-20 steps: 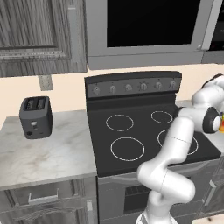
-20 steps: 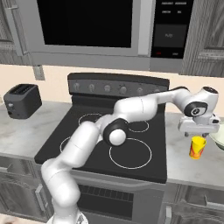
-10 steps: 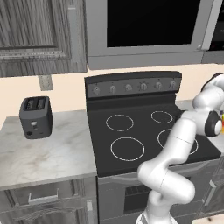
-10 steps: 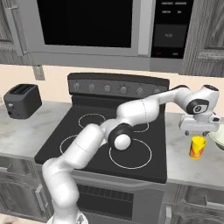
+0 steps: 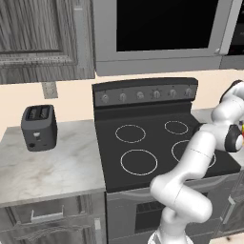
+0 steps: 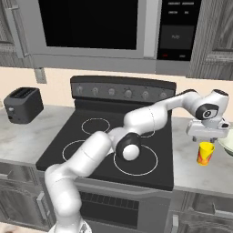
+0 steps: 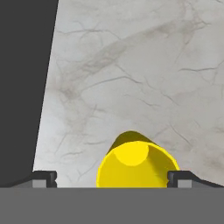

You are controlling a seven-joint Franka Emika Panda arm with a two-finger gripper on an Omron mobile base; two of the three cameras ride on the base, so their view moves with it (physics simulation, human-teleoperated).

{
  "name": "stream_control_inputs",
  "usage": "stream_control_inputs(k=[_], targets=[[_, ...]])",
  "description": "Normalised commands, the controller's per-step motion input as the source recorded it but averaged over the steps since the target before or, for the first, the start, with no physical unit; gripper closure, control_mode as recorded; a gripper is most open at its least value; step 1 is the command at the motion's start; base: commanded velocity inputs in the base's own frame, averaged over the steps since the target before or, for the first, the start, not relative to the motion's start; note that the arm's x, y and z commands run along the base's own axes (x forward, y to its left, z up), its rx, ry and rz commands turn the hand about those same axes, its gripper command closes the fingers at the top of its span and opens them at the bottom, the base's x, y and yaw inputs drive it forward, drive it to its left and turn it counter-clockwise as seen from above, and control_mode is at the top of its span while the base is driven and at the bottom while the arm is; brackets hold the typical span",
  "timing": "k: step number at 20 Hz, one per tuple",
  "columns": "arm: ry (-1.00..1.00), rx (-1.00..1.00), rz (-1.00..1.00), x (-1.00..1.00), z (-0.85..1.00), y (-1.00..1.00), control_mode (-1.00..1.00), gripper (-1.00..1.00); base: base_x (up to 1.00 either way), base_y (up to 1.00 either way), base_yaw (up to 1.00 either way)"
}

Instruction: Pick the cup and bowl from the counter and place them on the counter next to the sink.

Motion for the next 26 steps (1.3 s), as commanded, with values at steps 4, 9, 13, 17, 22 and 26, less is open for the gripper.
stream_control_inputs(k=[4, 9, 13, 17, 22, 26], targets=[[0.0, 0.0, 0.0, 0.0, -0.06, 0.16, -1.0, -1.0, 0.0, 0.0, 0.0], [0.0, 0.0, 0.0, 0.0, -0.04, 0.15, -1.0, -1.0, 0.0, 0.0, 0.0], [0.0, 0.0, 0.0, 0.0, -0.23, 0.0, -1.0, -1.0, 0.0, 0.0, 0.0], [0.0, 0.0, 0.0, 0.0, -0.31, 0.0, -1.0, -1.0, 0.0, 0.0, 0.0], [0.0, 0.0, 0.0, 0.03, -0.17, 0.0, -1.0, -1.0, 0.0, 0.0, 0.0], [0.0, 0.0, 0.0, 0.01, -0.13, 0.0, -1.0, -1.0, 0.0, 0.0, 0.0]])
